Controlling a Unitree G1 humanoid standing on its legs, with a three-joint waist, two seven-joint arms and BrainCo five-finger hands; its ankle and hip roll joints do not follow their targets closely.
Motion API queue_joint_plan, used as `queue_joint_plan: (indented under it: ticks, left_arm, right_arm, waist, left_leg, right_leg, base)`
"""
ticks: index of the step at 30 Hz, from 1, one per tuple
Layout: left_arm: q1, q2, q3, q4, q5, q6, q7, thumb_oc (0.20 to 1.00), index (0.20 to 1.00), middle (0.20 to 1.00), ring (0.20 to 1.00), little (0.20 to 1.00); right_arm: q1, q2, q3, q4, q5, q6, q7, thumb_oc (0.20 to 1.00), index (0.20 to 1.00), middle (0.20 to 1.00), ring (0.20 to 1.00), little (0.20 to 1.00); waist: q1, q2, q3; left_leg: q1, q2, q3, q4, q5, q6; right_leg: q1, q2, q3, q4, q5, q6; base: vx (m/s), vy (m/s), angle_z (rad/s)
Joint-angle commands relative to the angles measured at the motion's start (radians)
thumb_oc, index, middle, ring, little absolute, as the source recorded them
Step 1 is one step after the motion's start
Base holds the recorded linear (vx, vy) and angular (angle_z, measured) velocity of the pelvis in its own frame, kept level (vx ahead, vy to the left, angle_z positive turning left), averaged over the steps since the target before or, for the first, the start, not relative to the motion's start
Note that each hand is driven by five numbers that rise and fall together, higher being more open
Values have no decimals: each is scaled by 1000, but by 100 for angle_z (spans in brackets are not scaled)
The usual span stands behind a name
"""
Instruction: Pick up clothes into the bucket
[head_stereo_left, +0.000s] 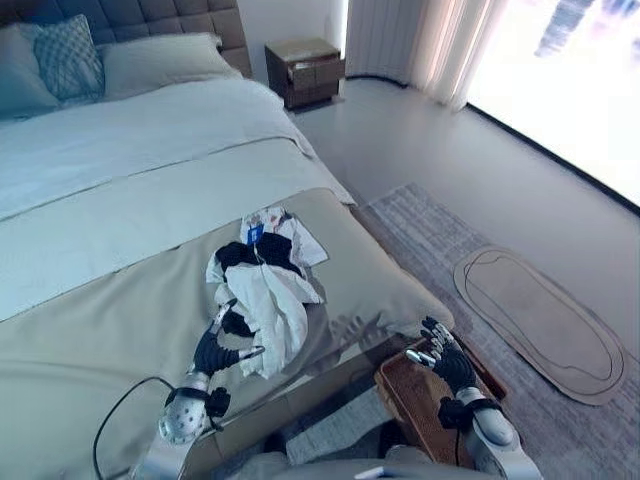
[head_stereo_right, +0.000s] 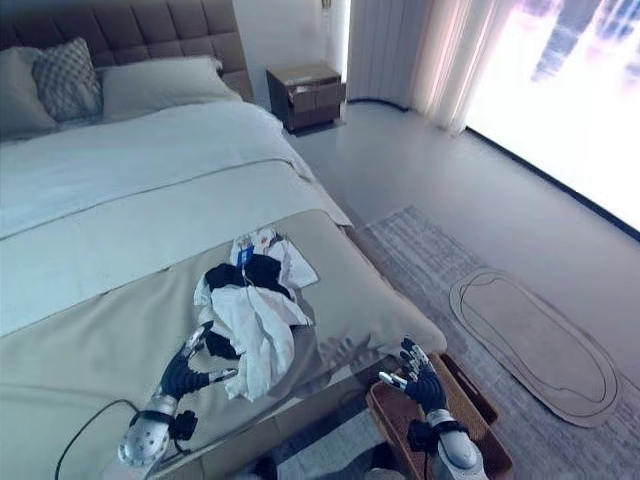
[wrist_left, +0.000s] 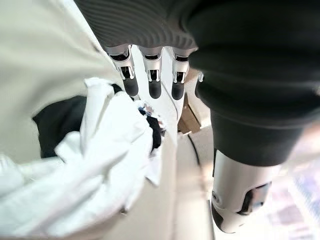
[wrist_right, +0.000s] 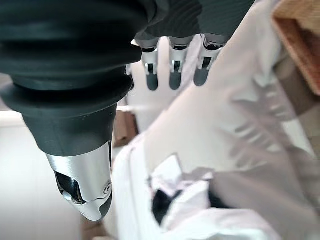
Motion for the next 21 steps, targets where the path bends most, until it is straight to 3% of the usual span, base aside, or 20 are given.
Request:
queue_joint_plan:
  ticks: [1, 5, 8, 10, 11, 13, 21]
  left_arm:
    - [-91, 53, 27, 7, 116, -32, 88, 1000, 1000, 1000, 1000, 1000]
    - [-257, 103, -29, 81, 286, 26, 235, 1000, 1000, 1000, 1000, 1000]
    - [-366, 135, -72, 142, 382, 76, 317, 1000, 1000, 1000, 1000, 1000]
    - [-371, 134, -75, 146, 384, 75, 320, 1000, 1000, 1000, 1000, 1000]
    - [-459, 177, -107, 170, 477, 131, 373, 1000, 1000, 1000, 1000, 1000]
    - [-525, 208, -137, 199, 546, 169, 411, 1000, 1000, 1000, 1000, 1000]
    - [-721, 308, -231, 272, 685, 267, 456, 1000, 1000, 1000, 1000, 1000]
  right_arm:
    - [-92, -12, 29, -91, -27, -61, -8, 1000, 1000, 1000, 1000, 1000]
    - [-177, -44, 58, -118, -17, -80, -30, 1000, 1000, 1000, 1000, 1000]
    - [-225, -57, 67, -133, -12, -96, -52, 1000, 1000, 1000, 1000, 1000]
    - [-227, -57, 66, -133, -12, -96, -52, 1000, 1000, 1000, 1000, 1000]
    - [-254, -71, 72, -150, -4, -111, -65, 1000, 1000, 1000, 1000, 1000]
    - [-272, -76, 75, -153, -3, -118, -73, 1000, 1000, 1000, 1000, 1000]
    - [-309, -99, 74, -187, 23, -141, -82, 1000, 1000, 1000, 1000, 1000]
  waist:
    - [-2, -45, 53]
    - [-15, -55, 132]
    - [-30, -59, 159]
    - [-30, -59, 154]
    - [-43, -58, 177]
    - [-51, -54, 177]
    - [-79, -46, 191]
  left_leg:
    - [-124, 9, -100, 154, -78, 28]
    - [-294, 3, -100, 287, -96, 32]
    - [-408, -2, -110, 367, -108, 34]
    - [-421, -2, -111, 375, -111, 34]
    - [-512, -5, -122, 432, -118, 36]
    - [-574, -2, -129, 471, -130, 36]
    - [-758, 4, -144, 585, -147, 39]
  right_leg:
    - [-42, -73, 12, 132, -66, 48]
    - [-210, -95, 51, 236, -73, 40]
    - [-310, -98, 70, 302, -82, 34]
    - [-322, -99, 71, 310, -85, 35]
    - [-406, -97, 81, 359, -93, 29]
    - [-461, -93, 87, 392, -107, 26]
    - [-645, -82, 121, 504, -126, 18]
  base:
    - [-211, 54, -24]
    - [-188, 45, -14]
    - [-172, 24, -3]
    - [-87, 0, 2]
    - [-116, -1, 3]
    - [-96, 1, -2]
    - [-59, 11, 1]
